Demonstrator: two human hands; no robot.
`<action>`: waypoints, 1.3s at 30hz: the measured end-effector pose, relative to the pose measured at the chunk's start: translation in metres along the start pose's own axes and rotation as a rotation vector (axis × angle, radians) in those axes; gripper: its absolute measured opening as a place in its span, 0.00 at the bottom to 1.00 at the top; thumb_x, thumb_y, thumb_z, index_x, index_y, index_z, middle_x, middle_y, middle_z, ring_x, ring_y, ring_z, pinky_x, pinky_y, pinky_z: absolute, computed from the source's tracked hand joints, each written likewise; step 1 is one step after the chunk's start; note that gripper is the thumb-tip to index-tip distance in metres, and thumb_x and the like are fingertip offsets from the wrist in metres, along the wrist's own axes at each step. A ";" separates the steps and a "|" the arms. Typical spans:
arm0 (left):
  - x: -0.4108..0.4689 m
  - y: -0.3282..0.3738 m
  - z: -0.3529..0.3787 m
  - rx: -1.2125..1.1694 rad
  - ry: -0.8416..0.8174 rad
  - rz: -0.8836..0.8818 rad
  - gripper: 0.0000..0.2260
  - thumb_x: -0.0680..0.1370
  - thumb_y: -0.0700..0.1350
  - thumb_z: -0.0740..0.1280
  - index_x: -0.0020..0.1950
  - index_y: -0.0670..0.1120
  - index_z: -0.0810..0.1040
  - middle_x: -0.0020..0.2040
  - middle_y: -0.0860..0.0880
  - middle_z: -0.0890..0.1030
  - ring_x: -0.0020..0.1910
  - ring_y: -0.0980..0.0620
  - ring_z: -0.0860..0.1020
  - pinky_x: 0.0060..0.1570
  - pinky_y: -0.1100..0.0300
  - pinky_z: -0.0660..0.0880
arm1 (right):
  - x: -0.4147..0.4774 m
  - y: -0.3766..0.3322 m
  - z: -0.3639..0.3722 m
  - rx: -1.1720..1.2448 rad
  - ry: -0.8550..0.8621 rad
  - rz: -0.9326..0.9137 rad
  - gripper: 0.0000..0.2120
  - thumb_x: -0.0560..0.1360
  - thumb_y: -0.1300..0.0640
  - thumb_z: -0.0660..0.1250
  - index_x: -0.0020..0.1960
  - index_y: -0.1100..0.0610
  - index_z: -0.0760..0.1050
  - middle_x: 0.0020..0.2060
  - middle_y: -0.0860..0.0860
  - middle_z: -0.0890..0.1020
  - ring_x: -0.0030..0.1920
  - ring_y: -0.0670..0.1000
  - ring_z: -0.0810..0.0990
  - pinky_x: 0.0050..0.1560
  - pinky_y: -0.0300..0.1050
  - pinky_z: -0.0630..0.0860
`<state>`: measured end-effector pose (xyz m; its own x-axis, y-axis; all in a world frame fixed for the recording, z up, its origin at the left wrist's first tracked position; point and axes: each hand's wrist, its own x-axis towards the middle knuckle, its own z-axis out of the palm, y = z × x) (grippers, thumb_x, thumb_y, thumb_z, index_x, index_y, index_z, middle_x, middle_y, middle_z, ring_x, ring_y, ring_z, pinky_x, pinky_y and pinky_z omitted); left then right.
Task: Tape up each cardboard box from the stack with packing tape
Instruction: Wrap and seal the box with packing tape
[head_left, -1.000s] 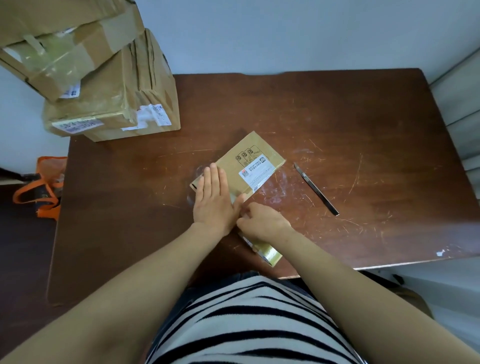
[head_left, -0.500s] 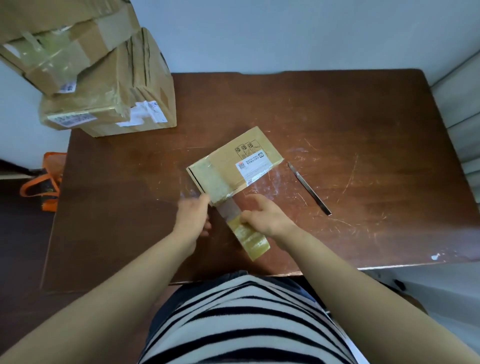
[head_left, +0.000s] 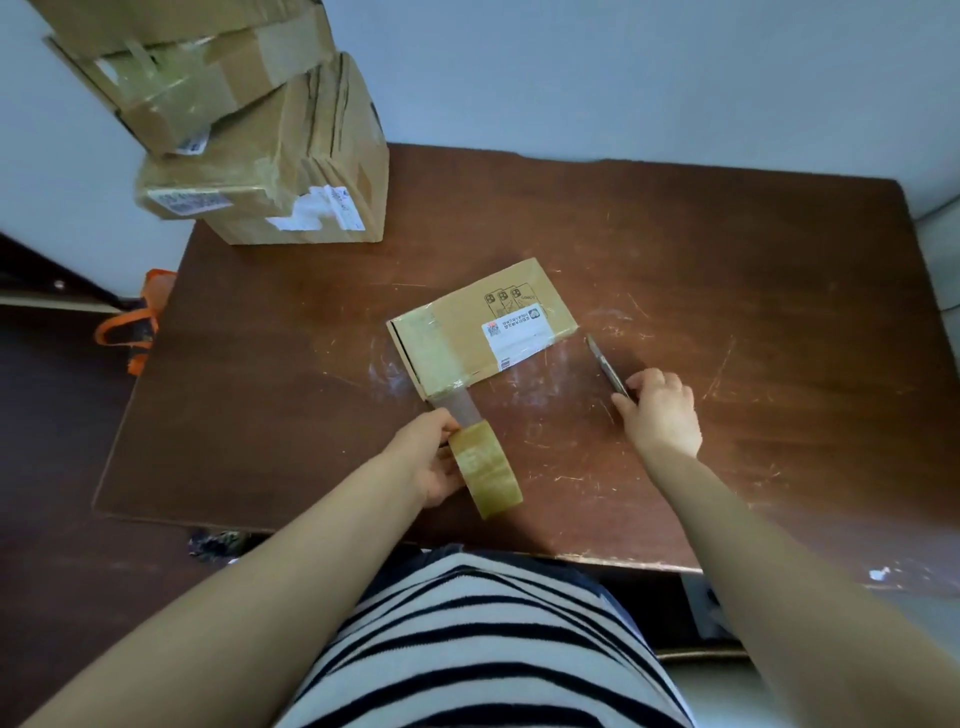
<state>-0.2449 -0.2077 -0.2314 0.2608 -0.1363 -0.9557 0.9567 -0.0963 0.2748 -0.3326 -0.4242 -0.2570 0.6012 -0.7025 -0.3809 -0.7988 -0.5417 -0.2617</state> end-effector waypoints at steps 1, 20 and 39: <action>-0.001 -0.001 0.001 0.002 0.013 0.016 0.05 0.77 0.38 0.58 0.46 0.40 0.73 0.35 0.45 0.73 0.33 0.48 0.74 0.26 0.60 0.75 | 0.002 0.002 -0.002 0.023 -0.012 -0.034 0.14 0.78 0.54 0.65 0.60 0.59 0.73 0.57 0.58 0.76 0.57 0.59 0.73 0.50 0.50 0.71; -0.011 -0.002 0.014 0.001 0.154 0.091 0.09 0.80 0.40 0.64 0.40 0.42 0.75 0.32 0.45 0.78 0.27 0.48 0.76 0.23 0.57 0.74 | 0.000 -0.080 -0.058 0.084 -0.584 -0.667 0.08 0.80 0.55 0.61 0.45 0.52 0.76 0.39 0.47 0.83 0.40 0.48 0.80 0.42 0.43 0.74; -0.003 0.002 0.018 -0.031 0.247 0.110 0.07 0.79 0.39 0.63 0.55 0.39 0.77 0.39 0.44 0.79 0.32 0.47 0.77 0.26 0.57 0.73 | 0.005 -0.123 -0.019 -0.699 -0.235 -1.040 0.07 0.78 0.60 0.59 0.51 0.56 0.75 0.42 0.50 0.73 0.45 0.56 0.76 0.31 0.42 0.60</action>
<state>-0.2460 -0.2255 -0.2257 0.3836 0.1011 -0.9179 0.9233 -0.0632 0.3789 -0.2312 -0.3701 -0.2102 0.8585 0.2572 -0.4437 0.2696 -0.9623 -0.0363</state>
